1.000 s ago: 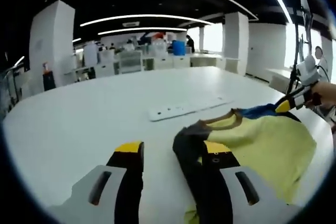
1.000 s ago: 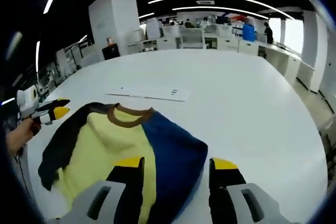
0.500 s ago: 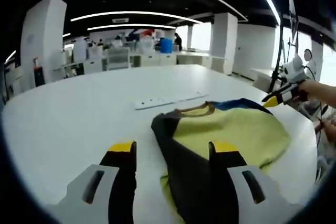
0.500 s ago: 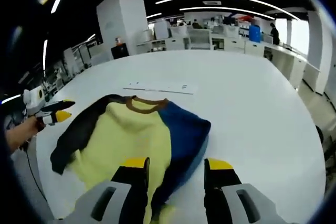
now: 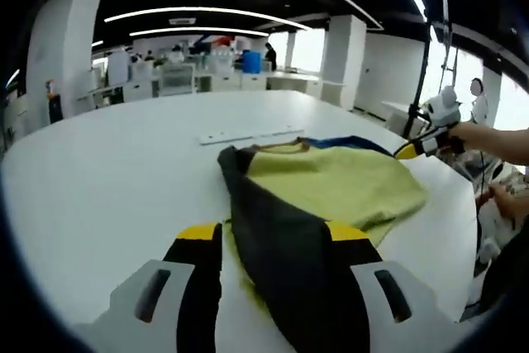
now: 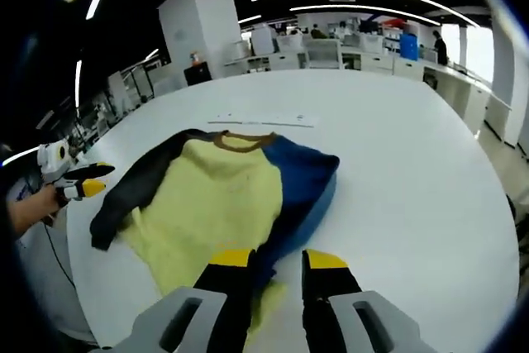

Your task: Fold the garment on the visible template until the final outline fits inside the template.

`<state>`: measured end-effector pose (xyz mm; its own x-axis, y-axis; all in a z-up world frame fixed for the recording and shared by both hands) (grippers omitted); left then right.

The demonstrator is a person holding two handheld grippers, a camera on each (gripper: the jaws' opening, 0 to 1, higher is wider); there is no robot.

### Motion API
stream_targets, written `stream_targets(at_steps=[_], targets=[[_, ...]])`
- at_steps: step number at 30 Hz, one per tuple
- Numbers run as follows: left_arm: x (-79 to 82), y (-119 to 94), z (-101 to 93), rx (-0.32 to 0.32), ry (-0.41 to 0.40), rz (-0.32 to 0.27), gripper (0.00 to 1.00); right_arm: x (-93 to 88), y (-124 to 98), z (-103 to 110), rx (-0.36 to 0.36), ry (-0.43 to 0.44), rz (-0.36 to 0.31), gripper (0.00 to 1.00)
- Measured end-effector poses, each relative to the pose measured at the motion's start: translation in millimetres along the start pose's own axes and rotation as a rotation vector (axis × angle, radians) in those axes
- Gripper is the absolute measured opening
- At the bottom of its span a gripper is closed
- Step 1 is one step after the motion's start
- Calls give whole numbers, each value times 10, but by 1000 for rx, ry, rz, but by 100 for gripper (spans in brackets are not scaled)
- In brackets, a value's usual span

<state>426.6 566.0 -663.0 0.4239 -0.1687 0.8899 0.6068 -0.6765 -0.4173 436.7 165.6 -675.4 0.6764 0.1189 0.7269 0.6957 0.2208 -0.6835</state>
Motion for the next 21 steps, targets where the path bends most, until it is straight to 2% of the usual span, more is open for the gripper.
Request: stream_targets(at_steps=[4, 10, 12, 15, 18, 21], targets=[[-127, -76, -38, -2, -16, 28, 42, -65, -7, 9, 9, -1, 6, 9], [-286, -163, -74, -3, -50, 54, 38, -165, -22, 15, 15, 10, 19, 6], [-375, -184, -101, -6, -49, 89, 34, -198, -43, 40, 26, 14, 25, 5], [-431, -193, -129, -12, -56, 92, 26, -246, -36, 71, 46, 27, 31, 3], [-488, -192, -150, -11, -73, 99, 22, -288, -21, 119, 87, 84, 34, 2], [-536, -199, -159, -4, -86, 105, 19, -296, -15, 124, 89, 89, 33, 1]])
Point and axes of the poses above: the point that each gripper's makers call its tool centre point, and the gripper's own axes: y roughly forward along the fingers, z roughly to its left, x roughly out of its top, the point moved 7 cm from there along -y, roughly backward along the fingers, and after that the axes turned 9 degrees about -x, right-handed, at the moved point
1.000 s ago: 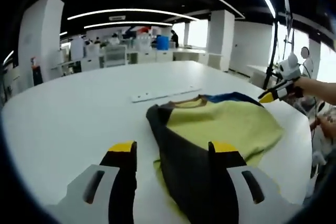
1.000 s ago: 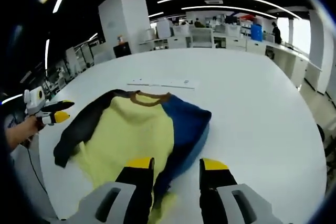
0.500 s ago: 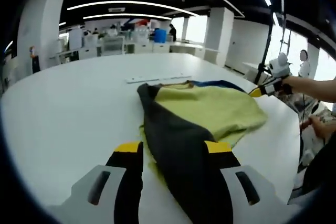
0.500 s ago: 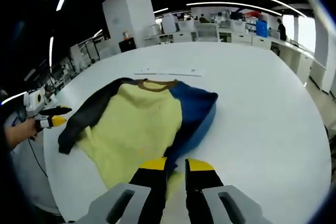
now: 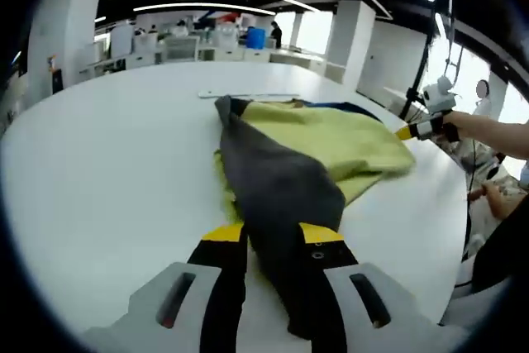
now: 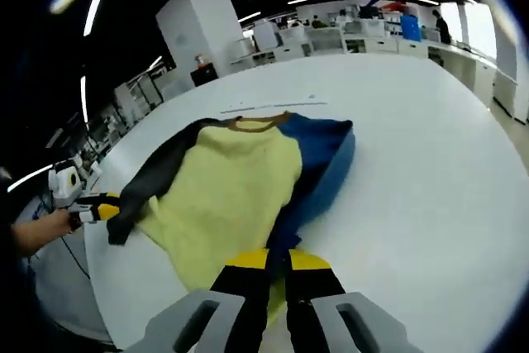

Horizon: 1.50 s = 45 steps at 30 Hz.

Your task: Fold the garment on the visible template until the final outline fits inside the template.

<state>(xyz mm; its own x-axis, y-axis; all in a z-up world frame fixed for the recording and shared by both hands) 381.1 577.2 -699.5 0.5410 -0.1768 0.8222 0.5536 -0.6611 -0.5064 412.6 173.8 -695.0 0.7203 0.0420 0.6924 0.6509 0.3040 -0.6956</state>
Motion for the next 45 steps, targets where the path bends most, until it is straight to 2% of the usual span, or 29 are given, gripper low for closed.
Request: stream_targets(at_steps=[4, 7, 17, 18, 22, 25, 29, 32, 36, 45], targets=[[-44, -15, 6, 5, -28, 5, 11, -8, -2, 9, 11, 18, -1, 0], [-63, -36, 15, 18, -33, 17, 1, -12, -7, 13, 10, 21, -4, 0], [56, -138, -13, 43, -25, -47, 0, 83, -176, -20, -14, 19, -36, 0], [94, -160, 12, 80, 13, -50, 0, 94, -193, -32, -19, 14, -41, 0], [247, -182, -17, 92, 23, -77, 0, 149, -270, -95, -39, -7, -52, 0], [390, -206, -75, 83, 13, -132, 0, 203, -330, -133, -60, -27, -66, 0], [486, -233, -71, 94, 28, -145, 0, 254, -397, -185, -93, -59, -71, 0], [521, -258, -44, 105, 15, -157, 0, 279, -442, -206, -109, -67, -73, 0], [540, -313, -12, 92, -57, -186, 0, 315, -495, -287, -144, -78, -82, 0], [516, -456, 168, 154, -38, -174, 0, 402, -549, -500, -198, -81, -84, 0]])
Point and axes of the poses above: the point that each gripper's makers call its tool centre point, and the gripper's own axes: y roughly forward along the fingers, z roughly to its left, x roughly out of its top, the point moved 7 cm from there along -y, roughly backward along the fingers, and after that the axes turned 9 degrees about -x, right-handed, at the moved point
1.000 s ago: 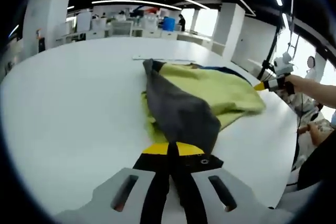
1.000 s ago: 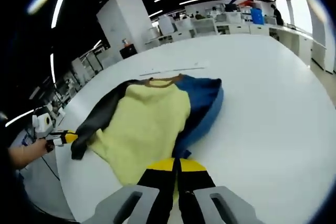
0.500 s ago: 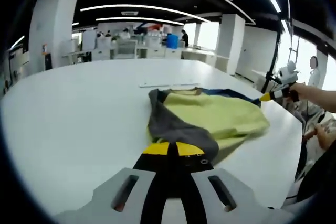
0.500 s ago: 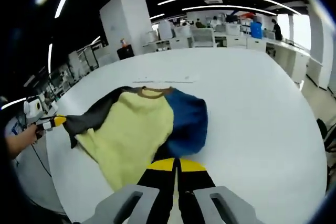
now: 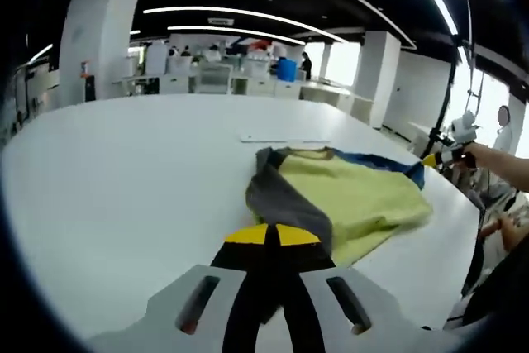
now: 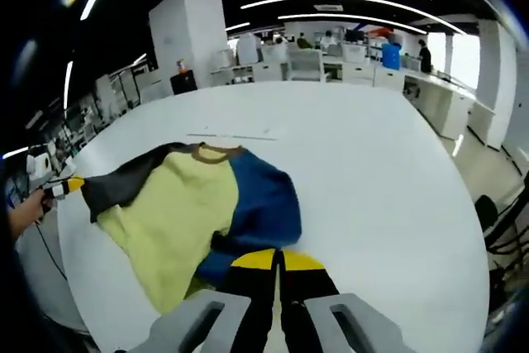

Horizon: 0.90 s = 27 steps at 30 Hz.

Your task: Fold the garment on the visible template until the final outline fits inside the template.

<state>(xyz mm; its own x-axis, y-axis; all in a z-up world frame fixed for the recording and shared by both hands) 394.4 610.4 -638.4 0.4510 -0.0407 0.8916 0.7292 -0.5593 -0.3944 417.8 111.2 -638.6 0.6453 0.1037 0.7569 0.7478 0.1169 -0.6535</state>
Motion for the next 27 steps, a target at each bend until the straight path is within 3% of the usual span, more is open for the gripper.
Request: stream_targets(at_steps=[8, 13, 23, 27], targets=[[80, -3, 266, 71, 63, 30, 0, 116, 13, -222, -48, -56, 33, 0], [161, 20, 499, 122, 30, 4, 0, 155, 61, -420, -100, -103, 63, 0], [237, 140, 977, 264, 139, 86, 0, 78, 343, -785, -208, -175, 154, 0], [287, 223, 1139, 280, 68, 48, 0, 73, 462, -901, -240, -171, 170, 0]])
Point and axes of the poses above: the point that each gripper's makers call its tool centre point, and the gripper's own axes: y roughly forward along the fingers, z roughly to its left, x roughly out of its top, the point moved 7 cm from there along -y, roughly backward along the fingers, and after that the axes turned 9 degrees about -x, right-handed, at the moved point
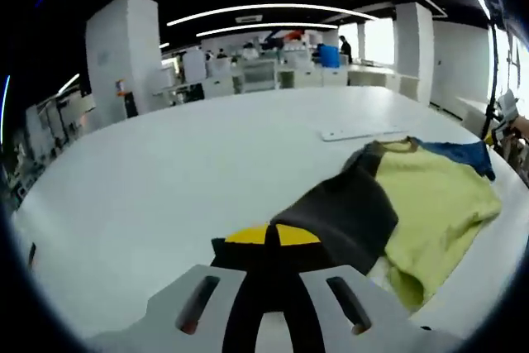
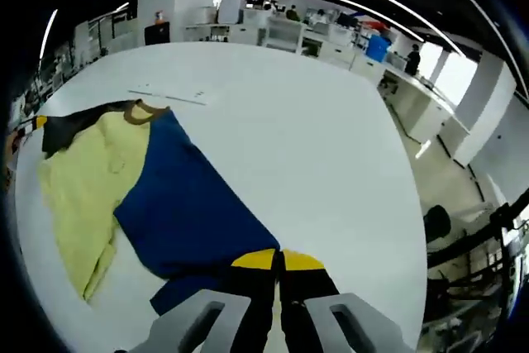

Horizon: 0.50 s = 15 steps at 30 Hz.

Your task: Fold the garment on the visible template until the final outline fits inside the template.

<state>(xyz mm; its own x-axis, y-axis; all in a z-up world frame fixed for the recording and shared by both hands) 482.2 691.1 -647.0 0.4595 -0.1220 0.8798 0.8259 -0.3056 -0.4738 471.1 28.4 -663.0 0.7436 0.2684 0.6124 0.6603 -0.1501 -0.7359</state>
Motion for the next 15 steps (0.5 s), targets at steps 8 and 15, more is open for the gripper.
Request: stream_targets(at_steps=[8, 15], targets=[[-20, 239, 197, 14, 45, 62, 0, 44, 262, -86, -48, -28, 37, 0], [-76, 301, 377, 64, 79, 109, 0, 72, 367, -123, -65, -56, 57, 0]])
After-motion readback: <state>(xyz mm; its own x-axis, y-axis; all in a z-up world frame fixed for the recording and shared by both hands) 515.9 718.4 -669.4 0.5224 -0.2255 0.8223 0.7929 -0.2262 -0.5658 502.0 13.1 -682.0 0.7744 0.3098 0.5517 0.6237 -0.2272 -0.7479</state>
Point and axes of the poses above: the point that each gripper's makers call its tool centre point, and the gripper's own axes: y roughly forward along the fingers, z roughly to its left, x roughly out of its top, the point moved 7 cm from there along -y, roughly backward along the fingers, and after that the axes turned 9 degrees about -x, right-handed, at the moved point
